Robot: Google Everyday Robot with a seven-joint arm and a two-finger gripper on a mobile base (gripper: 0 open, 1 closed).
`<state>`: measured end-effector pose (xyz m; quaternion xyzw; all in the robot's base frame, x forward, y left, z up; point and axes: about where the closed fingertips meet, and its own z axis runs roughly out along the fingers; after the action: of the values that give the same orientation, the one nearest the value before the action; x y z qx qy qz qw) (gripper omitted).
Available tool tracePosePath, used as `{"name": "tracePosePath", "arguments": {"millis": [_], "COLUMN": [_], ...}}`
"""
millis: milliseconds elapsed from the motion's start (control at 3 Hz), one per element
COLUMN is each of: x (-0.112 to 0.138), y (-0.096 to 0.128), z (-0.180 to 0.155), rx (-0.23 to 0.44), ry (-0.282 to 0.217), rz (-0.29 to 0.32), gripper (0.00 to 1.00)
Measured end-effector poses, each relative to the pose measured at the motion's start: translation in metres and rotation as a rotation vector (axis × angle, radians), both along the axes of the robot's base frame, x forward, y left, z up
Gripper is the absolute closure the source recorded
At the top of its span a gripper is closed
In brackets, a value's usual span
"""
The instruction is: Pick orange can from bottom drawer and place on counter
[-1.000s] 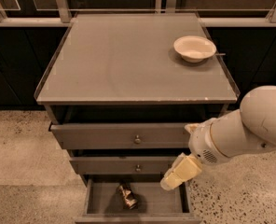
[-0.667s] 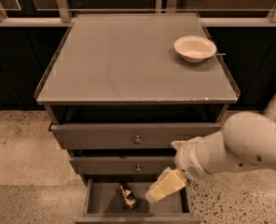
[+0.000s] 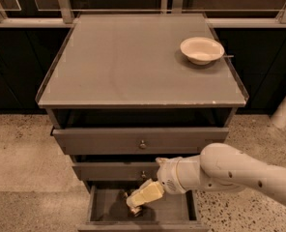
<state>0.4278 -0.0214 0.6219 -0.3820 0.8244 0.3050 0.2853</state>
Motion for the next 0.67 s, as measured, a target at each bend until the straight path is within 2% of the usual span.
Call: {"name": "tracePosePath", "arguments": {"millis": [333,667], "x": [0.002,-0.003], "y": [0.004,-0.006], "z": [-0.008,-0.022], "rx": [0.010,0.010], "ry": [0.008,0.039], "rz": [-0.005,-0.072], "gripper": [0.00,0.00]}}
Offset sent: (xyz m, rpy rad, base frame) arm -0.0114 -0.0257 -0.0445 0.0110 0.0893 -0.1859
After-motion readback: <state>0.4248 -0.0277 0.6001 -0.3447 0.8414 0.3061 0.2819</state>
